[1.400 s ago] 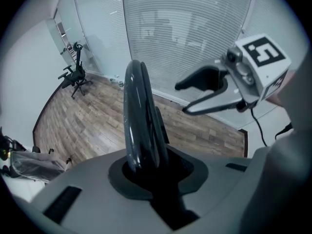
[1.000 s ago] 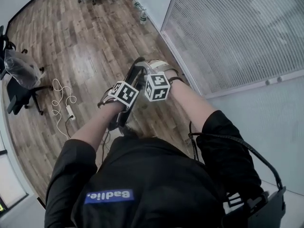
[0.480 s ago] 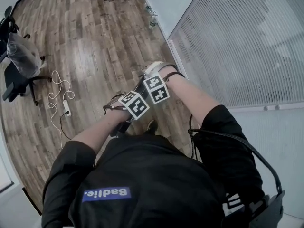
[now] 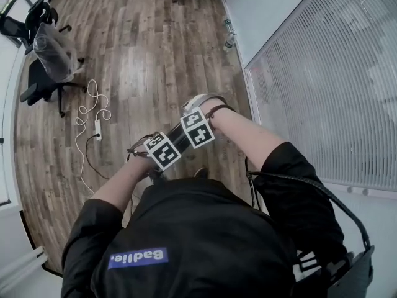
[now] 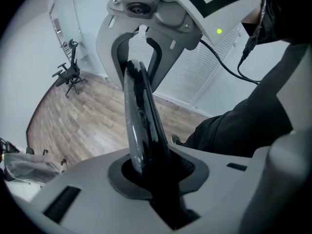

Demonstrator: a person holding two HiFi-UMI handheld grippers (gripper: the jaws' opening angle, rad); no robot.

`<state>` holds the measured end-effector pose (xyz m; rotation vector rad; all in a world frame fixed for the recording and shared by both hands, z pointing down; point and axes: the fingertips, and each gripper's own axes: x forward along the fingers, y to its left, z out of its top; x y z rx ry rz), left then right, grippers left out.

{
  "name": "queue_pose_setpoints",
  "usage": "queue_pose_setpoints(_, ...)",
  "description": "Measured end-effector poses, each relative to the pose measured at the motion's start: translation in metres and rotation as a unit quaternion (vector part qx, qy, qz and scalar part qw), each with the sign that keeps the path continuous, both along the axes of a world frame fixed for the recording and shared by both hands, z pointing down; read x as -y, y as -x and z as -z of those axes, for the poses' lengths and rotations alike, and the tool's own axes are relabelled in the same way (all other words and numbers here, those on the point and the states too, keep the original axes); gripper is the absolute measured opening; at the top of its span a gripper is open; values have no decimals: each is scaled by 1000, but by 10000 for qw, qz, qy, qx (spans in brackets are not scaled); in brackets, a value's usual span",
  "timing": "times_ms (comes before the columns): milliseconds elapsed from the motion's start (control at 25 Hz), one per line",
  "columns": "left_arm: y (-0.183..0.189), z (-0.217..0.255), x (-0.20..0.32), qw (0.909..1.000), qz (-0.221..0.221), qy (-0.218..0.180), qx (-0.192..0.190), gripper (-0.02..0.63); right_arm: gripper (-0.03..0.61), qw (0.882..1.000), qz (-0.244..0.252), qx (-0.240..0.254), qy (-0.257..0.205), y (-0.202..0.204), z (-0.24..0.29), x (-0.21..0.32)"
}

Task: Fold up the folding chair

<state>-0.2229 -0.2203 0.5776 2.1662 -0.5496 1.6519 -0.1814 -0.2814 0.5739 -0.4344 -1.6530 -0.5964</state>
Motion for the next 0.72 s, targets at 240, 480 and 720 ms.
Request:
queue_pose_setpoints(240, -6, 1, -5, 9995, 284, 75, -142, 77, 130, 9996, 153, -107, 221, -9, 0, -10)
queue_pose_setpoints(480, -2, 2, 4, 9999, 150, -76, -29, 52, 120, 9988, -297, -13, 390, -19, 3, -17)
queue_pose_setpoints(720, -9, 2, 17, 9971, -725, -181, 152, 44, 114, 9898, -1284, 199, 580, -36, 7, -25)
